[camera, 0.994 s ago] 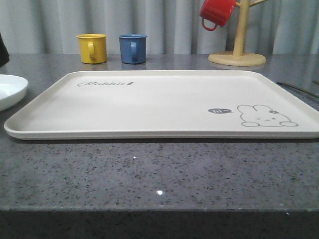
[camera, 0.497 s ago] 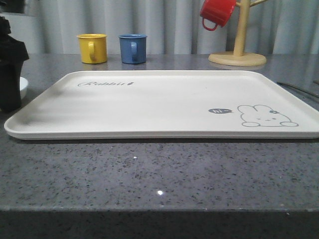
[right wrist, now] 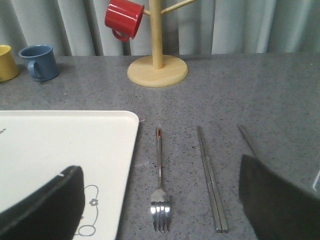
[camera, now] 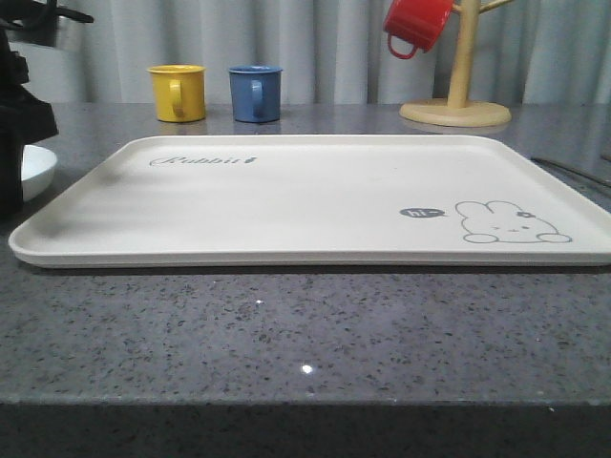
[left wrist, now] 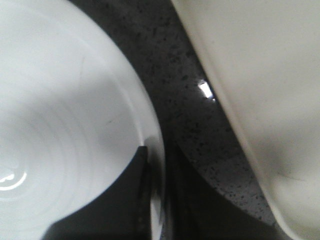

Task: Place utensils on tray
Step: 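Grasp the white plate rim with the left gripper and lift it, then lower the white plate onto the tray and open the left gripper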

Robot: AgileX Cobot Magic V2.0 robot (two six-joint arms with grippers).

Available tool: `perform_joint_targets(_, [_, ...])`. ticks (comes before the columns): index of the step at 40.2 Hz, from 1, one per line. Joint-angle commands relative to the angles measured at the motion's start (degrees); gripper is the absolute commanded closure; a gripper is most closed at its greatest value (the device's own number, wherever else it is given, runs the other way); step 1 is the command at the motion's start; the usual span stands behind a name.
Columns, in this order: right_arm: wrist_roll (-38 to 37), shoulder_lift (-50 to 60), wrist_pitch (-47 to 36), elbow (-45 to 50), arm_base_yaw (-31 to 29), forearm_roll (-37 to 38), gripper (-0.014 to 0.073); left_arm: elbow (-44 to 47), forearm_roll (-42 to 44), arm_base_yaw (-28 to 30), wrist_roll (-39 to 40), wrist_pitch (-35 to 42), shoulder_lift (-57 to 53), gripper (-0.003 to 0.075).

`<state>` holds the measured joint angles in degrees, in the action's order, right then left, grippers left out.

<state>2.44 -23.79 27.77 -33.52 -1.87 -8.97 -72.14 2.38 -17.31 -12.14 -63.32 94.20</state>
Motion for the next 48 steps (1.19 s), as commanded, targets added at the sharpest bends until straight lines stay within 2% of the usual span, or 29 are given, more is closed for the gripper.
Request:
perform_joint_targets(1, [0.4, -0.76, -4.47, -2.11, -0.4, -0.28, -0.0052, -2.52, 1.16, -0.15, 0.14, -1.02, -2.98, 0.0738])
perform_joint_targets(8, [0.4, -0.76, -4.47, -2.11, -0.4, -0.28, -0.0052, -8.6, 1.49, -1.1, 0.54, -4.47, -5.68, 0.0738])
perform_joint_targets(14, [0.4, -0.76, -4.47, -2.11, -0.4, -0.28, -0.0052, -15.85, 3.12, -4.55, 0.64, -9.05, -5.79, 0.0738])
perform_joint_targets(24, [0.4, -0.76, -4.47, -2.11, -0.4, -0.28, -0.0052, -22.85, 3.74, -16.92, 3.81, -9.09, -4.29, 0.0738])
perform_joint_targets(34, [0.4, -0.76, -4.47, -2.11, -0.4, -0.28, -0.0052, -25.12, 2.52, -27.72, 4.03, -9.19, 0.89, 0.0738])
perform_joint_targets(39, [0.4, -0.76, -4.47, -2.11, -0.4, -0.28, -0.0052, -25.12, -0.55, -29.78, 4.03, -9.09, 3.2, 0.0738])
perform_joint_targets(48, [0.4, -0.76, -4.47, -2.11, -0.4, -0.28, -0.0052, -25.12, -1.11, -29.88, 4.03, -7.28, 6.41, 0.0738])
